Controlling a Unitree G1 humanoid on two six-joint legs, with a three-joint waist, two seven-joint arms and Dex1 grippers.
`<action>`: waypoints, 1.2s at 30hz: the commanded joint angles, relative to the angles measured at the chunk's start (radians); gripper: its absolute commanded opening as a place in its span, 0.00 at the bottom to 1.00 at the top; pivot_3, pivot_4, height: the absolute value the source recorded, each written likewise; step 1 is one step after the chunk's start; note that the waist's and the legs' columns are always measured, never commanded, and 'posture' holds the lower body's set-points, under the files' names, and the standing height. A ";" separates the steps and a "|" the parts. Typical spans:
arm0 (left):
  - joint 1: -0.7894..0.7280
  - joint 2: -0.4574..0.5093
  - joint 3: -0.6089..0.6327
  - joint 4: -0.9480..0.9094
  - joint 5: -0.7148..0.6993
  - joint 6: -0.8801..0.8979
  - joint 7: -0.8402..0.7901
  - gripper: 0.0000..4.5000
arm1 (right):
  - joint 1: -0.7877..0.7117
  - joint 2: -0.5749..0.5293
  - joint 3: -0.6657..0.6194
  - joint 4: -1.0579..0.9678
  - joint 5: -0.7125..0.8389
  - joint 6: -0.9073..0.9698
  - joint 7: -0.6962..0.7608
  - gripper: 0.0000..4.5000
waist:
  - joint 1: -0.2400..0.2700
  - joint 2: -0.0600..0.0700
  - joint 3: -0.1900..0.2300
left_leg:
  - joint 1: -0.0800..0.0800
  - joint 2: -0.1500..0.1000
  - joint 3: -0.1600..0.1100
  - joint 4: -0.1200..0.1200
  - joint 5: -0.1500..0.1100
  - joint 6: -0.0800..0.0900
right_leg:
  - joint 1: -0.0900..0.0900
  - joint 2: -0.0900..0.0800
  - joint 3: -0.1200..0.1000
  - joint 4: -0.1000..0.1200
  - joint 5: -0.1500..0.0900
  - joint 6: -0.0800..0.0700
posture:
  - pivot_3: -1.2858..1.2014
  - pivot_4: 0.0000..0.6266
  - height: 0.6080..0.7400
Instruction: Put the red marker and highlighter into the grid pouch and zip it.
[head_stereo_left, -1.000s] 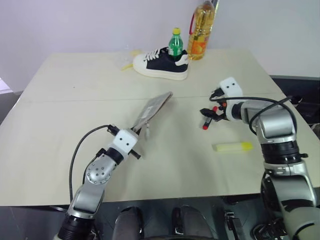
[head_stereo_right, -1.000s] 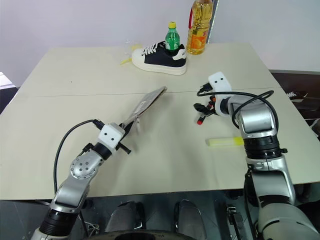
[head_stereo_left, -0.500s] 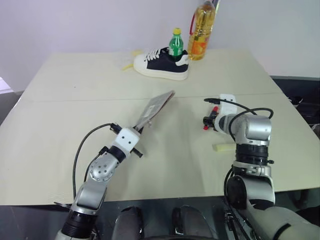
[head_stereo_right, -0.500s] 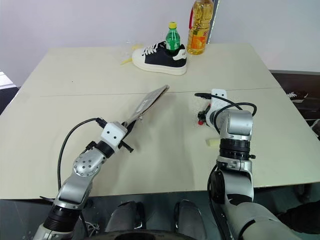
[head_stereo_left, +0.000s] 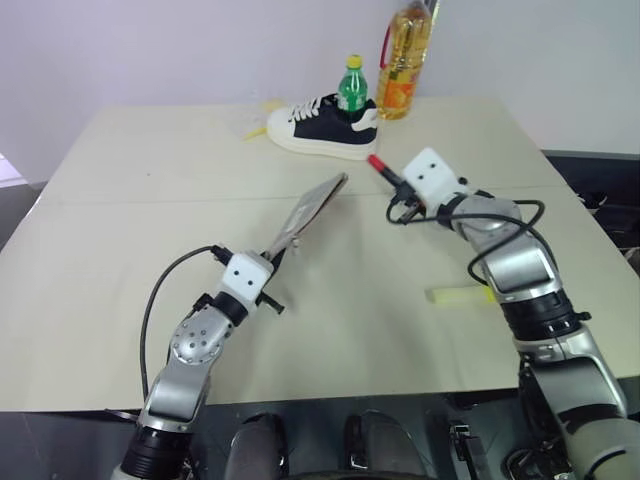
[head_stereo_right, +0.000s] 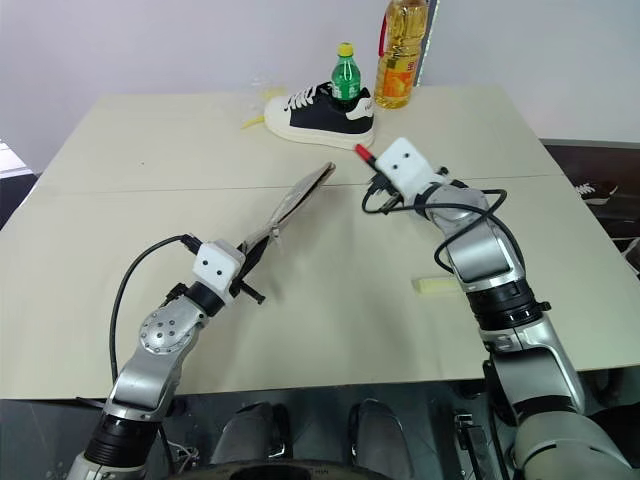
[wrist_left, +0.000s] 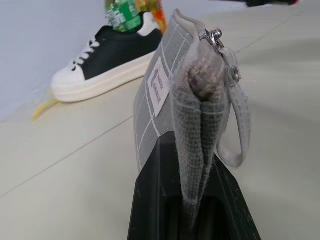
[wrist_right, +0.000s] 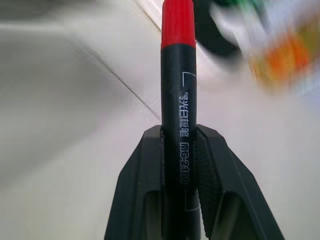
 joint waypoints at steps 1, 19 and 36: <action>0.003 0.008 0.011 -0.052 -0.022 -0.011 -0.012 0.00 | -0.006 -0.055 0.037 -0.009 -0.061 -0.174 0.071 0.07 | 0.001 0.000 0.000 | 0.000 0.000 0.000 0.000 0.000 0.000 | 0.000 0.000 0.000 0.000 0.000 0.000 | 0.52 0.24 0.74; 0.009 0.106 -0.001 -0.070 -0.006 -0.030 -0.108 0.00 | -0.015 -0.169 0.132 0.036 -0.316 -0.621 0.134 0.07 | 0.004 0.000 0.001 | 0.000 0.000 0.000 0.002 0.000 0.000 | 0.000 0.000 0.000 0.000 0.000 0.000 | 0.52 0.24 0.74; 0.010 0.244 0.019 -0.088 -0.087 -0.003 -0.283 0.00 | 0.003 -0.084 0.105 -0.031 -0.241 -0.806 0.253 0.71 | 0.007 0.000 0.001 | 0.001 0.000 0.001 0.004 0.001 -0.001 | 0.002 -0.001 0.000 0.001 0.000 0.000 | 0.52 0.24 0.74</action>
